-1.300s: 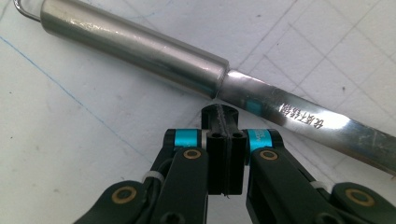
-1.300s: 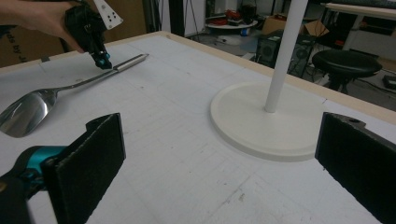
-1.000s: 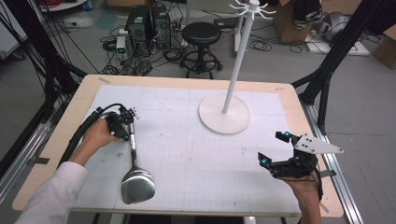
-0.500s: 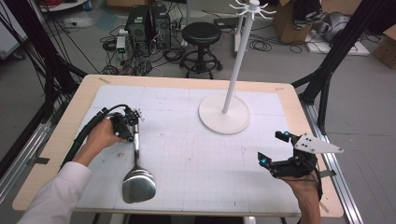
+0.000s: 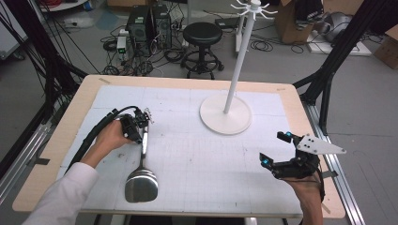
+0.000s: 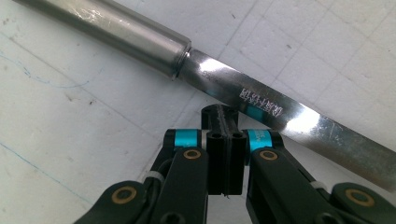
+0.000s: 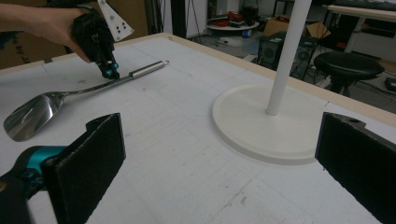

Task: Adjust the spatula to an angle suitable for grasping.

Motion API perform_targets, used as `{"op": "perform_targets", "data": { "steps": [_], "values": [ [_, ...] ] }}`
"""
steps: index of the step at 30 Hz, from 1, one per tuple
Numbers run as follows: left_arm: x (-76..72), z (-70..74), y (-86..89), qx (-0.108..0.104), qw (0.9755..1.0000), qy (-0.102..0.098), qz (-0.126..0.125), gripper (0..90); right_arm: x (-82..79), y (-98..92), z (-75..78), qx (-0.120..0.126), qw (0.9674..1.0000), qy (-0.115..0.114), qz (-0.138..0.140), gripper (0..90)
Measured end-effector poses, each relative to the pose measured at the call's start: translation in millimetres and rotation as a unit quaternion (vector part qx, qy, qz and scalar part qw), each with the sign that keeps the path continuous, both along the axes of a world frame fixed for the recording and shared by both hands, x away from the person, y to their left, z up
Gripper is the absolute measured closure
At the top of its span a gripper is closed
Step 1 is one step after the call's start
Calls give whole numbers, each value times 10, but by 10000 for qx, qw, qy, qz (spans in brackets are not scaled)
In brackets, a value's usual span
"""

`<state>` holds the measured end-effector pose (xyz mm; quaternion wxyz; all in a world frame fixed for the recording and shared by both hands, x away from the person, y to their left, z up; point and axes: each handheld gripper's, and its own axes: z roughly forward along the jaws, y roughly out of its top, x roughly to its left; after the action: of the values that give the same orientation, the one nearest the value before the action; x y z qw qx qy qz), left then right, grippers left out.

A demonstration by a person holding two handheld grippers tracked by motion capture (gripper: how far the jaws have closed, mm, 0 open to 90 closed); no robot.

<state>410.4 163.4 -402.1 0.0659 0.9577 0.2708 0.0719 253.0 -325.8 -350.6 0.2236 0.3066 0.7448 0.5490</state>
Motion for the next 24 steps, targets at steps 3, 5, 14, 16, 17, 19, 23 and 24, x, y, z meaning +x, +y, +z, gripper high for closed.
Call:
{"op": "perform_targets", "data": {
  "steps": [3,5,14,16,17,19,23,24],
  "values": [
    [-14,1,-34,-23,10000,11,-27,899,1,2,1,5,10000,11,-9,6],
    [-17,-1,-67,-51,10000,6,-56,899,5,11,2,0,10000,3,8,5],
    [-39,30,-299,-38,9996,-6,-286,899,5,7,2,1,10000,-6,2,6],
    [-40,27,-311,-54,9996,-11,-284,898,2,0,6,1,10000,-22,6,6],
    [-40,26,-324,-54,9996,-17,-285,898,2,0,6,1,10000,-22,6,6],
    [-39,35,-329,-40,9995,-5,-323,898,-9,-9,13,25,10000,-11,7,6],
    [-44,60,-317,-79,9994,-12,-329,898,-13,-15,14,22,10000,-18,-4,6],
    [-48,89,-290,-65,9994,-46,-329,898,-15,-16,14,22,10000,-18,-5,6]
  ]
}}
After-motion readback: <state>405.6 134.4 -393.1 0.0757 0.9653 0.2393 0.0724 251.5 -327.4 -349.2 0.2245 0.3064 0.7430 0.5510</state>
